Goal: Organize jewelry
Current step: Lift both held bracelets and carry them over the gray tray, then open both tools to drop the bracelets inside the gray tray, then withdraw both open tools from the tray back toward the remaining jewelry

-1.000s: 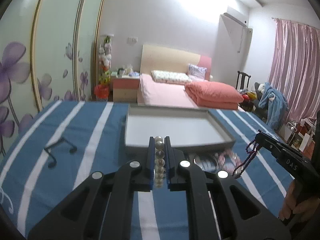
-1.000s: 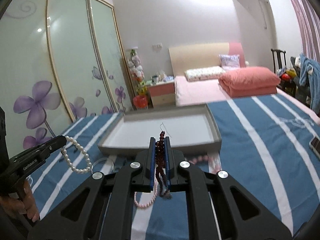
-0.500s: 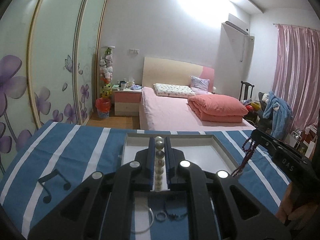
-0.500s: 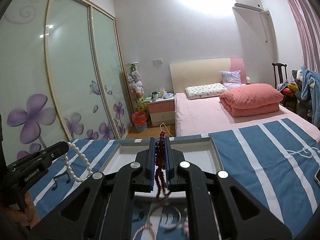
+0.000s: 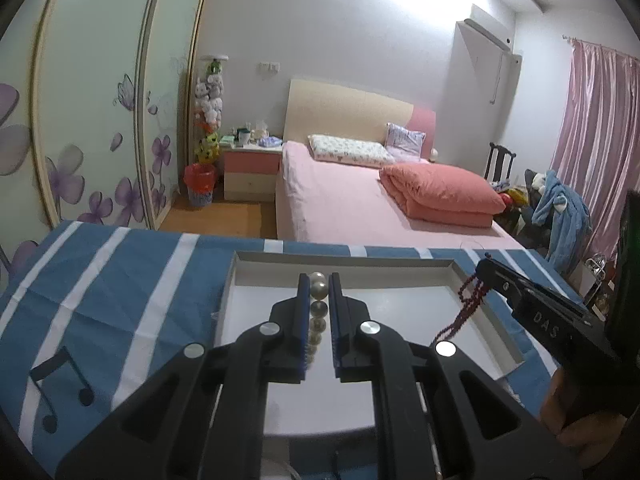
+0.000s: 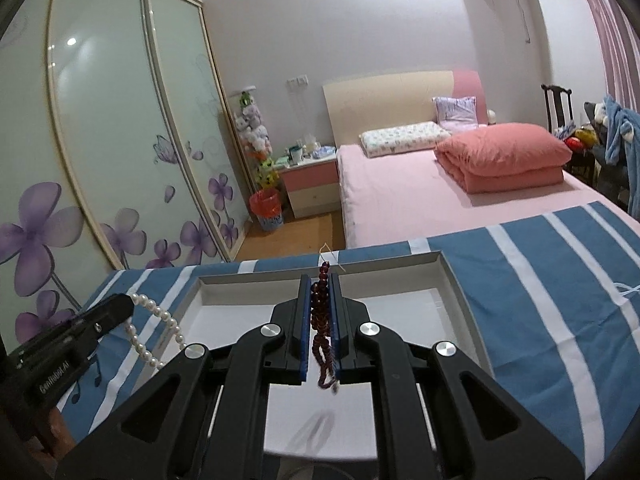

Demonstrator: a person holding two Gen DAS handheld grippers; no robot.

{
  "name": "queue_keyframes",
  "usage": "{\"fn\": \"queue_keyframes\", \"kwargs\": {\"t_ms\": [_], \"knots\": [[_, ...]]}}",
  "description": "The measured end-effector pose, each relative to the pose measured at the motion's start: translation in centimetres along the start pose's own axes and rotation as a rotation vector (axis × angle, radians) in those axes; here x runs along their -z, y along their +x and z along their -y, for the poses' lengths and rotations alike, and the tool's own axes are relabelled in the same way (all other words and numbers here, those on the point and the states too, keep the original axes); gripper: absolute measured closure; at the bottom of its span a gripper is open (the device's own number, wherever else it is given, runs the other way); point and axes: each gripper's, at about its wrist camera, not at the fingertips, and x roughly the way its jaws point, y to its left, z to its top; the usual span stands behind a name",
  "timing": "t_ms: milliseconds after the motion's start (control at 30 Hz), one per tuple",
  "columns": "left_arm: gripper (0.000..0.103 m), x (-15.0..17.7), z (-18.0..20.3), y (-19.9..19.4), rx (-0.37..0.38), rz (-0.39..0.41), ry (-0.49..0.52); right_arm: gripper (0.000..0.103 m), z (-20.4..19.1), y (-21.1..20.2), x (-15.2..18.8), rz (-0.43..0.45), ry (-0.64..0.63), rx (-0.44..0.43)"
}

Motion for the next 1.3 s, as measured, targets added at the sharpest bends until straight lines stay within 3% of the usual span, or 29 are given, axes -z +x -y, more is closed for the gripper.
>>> {"fn": "queue_keyframes", "kwargs": {"t_ms": [300, 333, 367, 433, 700, 933, 1067, 1300], "knots": [[0.092, 0.8, -0.4, 2.9, 0.008, -0.045, -0.011, 0.093, -0.2, 2.7, 0.5, -0.062, 0.004, 0.021], [0.09, 0.9, -0.5, 3.0, 0.007, -0.044, -0.015, 0.087, -0.1, 2.6, 0.6, -0.063, 0.006, 0.023], [0.087, 0.9, -0.5, 3.0, 0.007, -0.044, -0.016, 0.072, -0.1, 2.7, 0.6, -0.064, 0.007, 0.027], [0.077, 0.9, -0.8, 2.7, 0.002, -0.038, -0.019, 0.058, 0.1, 2.3, 0.6, -0.054, 0.021, 0.031], [0.076, 0.7, -2.3, -0.2, -0.042, 0.0, -0.048, 0.058, 1.2, -0.5, 0.0, -0.005, 0.041, 0.044], [0.07, 2.4, -3.4, -4.4, -0.09, 0.013, -0.041, 0.058, 2.3, -4.1, 0.7, 0.004, 0.025, 0.06], [0.067, 4.1, -3.8, -7.0, -0.11, 0.011, -0.019, 0.058, 3.3, -6.0, 1.7, -0.014, 0.021, 0.079], [0.057, 7.3, -5.2, -9.0, -0.135, -0.058, -0.016, 0.058, 5.1, -7.4, 4.4, -0.102, 0.023, 0.125]]}}
